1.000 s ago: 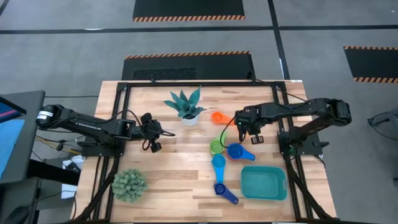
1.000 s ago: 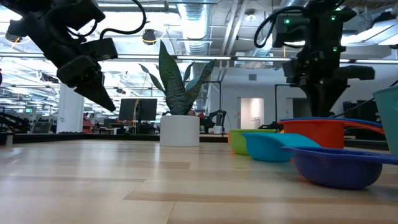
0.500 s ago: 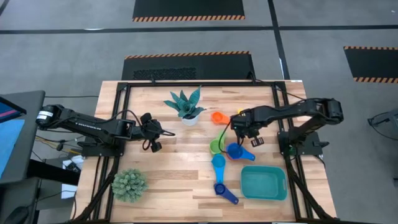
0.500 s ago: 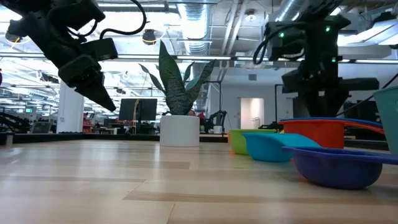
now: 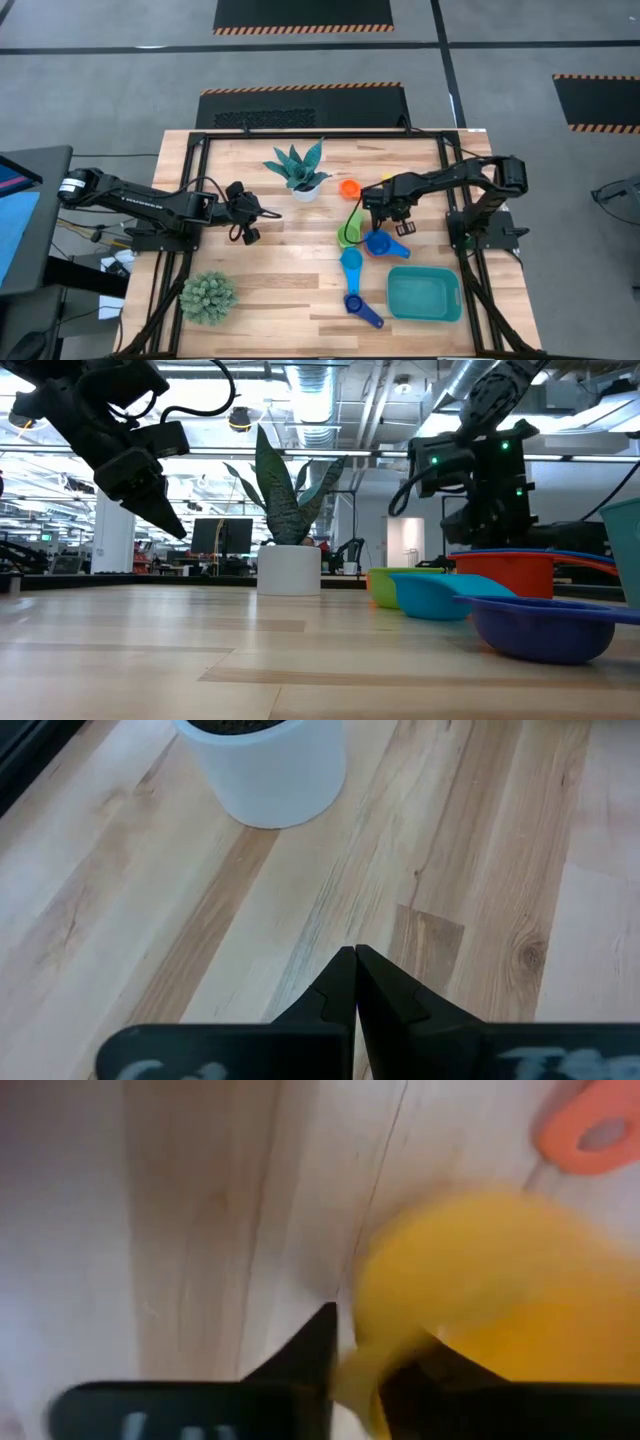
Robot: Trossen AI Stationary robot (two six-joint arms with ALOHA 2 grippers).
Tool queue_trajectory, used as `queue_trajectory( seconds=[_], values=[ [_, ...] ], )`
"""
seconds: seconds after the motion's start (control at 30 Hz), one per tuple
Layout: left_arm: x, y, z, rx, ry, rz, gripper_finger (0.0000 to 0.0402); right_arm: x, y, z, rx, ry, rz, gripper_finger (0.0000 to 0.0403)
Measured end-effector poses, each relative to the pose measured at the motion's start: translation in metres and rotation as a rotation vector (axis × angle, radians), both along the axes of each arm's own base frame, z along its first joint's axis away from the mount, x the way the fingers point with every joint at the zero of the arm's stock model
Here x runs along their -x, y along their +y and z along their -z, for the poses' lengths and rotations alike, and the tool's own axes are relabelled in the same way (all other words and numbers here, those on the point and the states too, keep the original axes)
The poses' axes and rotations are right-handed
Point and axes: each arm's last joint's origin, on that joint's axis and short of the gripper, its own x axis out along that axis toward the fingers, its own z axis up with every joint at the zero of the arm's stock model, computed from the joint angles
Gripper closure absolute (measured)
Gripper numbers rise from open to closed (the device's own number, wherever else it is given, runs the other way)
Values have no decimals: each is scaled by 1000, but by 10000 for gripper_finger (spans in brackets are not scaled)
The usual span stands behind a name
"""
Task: Nest measuring cups in basket
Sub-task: Stack the yellow measuring cup on top of the blue measuring cup
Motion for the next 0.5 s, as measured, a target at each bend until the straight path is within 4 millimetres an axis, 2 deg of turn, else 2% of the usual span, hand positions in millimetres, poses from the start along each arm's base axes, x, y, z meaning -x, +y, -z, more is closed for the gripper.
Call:
queue_trajectory(
  seconds=[0.07, 0.1, 0.27, 0.37, 0.5],
  values=[
    [0, 0, 0, -1, 0, -1, 401, -1, 0, 1, 6, -3, 30, 369],
    [0, 0, 0, -5, 0, -4, 401, 0, 1, 1, 8, -6, 42, 375],
    [0, 1, 0, -26, -2, -22, 401, -8, 4, -5, 73, -61, 138, 374],
    [0, 1, 0, -31, -6, -36, 401, -15, 6, -19, 86, -56, 169, 374],
    [0, 1, 0, -16, -17, -60, 401, -24, 4, -55, 98, -104, 260, 374]
  ],
)
